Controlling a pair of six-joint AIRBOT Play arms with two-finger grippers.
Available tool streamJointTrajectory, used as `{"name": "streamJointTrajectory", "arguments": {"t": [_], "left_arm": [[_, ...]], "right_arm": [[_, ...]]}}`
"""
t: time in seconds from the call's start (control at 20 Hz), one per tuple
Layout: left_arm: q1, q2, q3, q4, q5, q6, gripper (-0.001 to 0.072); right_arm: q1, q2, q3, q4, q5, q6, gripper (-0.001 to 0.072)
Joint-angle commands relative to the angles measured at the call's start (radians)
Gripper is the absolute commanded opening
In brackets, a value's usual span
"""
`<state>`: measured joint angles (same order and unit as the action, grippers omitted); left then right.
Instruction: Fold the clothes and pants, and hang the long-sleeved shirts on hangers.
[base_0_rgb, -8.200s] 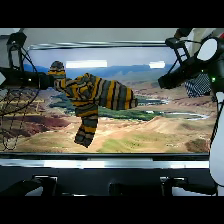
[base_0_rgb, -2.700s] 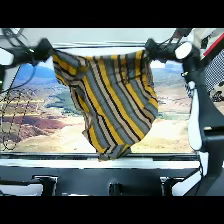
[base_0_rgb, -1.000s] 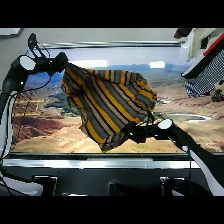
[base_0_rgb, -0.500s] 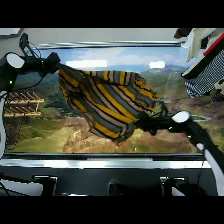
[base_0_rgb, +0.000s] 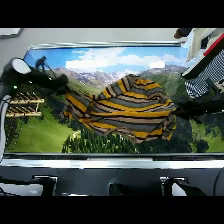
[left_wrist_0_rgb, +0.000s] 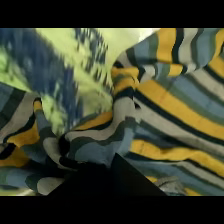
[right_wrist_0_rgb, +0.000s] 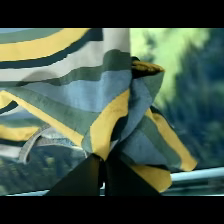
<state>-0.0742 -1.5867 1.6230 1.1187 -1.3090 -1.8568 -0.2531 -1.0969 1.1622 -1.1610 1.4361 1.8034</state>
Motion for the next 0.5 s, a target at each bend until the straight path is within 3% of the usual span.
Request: {"name": "streamJointTrajectory", "arguments": {"t": [0.0, 0.15, 0.2, 0.25, 0.3, 0.35, 0.4, 0.45], "left_arm": [[-0.097, 0.004, -0.134, 0.000, 0.071, -0.087, 0.0022], [-0.149, 0.004, -0.239, 0.000, 0.201, -0.144, 0.0023], [-0.150, 0.004, -0.248, 0.000, 0.226, -0.144, 0.0054], [-0.138, 0.005, -0.243, -0.001, 0.241, -0.144, 0.0173], [-0.114, 0.006, -0.227, 0.000, 0.233, -0.140, 0.0420], [-0.082, 0.008, -0.204, 0.000, 0.213, -0.129, 0.0665], [-0.038, 0.018, -0.181, 0.000, 0.191, -0.114, 0.0720], [0.010, 0.041, -0.171, 0.001, 0.183, -0.095, 0.0720]], "right_arm": [[-0.016, -0.082, 0.031, -0.060, -0.002, -0.010, 0.0032], [-0.016, -0.178, 0.031, -0.051, -0.100, -0.022, 0.0045], [-0.016, -0.200, 0.032, -0.051, -0.121, -0.040, 0.0129], [-0.018, -0.209, 0.039, -0.056, -0.123, -0.048, 0.0262], [-0.018, -0.210, 0.055, -0.067, -0.110, -0.067, 0.0473], [-0.018, -0.210, 0.082, -0.081, -0.074, -0.100, 0.0569], [-0.018, -0.209, 0.117, -0.121, -0.026, -0.123, 0.0582], [-0.018, -0.199, 0.149, -0.167, 0.011, -0.129, 0.0591]]}}
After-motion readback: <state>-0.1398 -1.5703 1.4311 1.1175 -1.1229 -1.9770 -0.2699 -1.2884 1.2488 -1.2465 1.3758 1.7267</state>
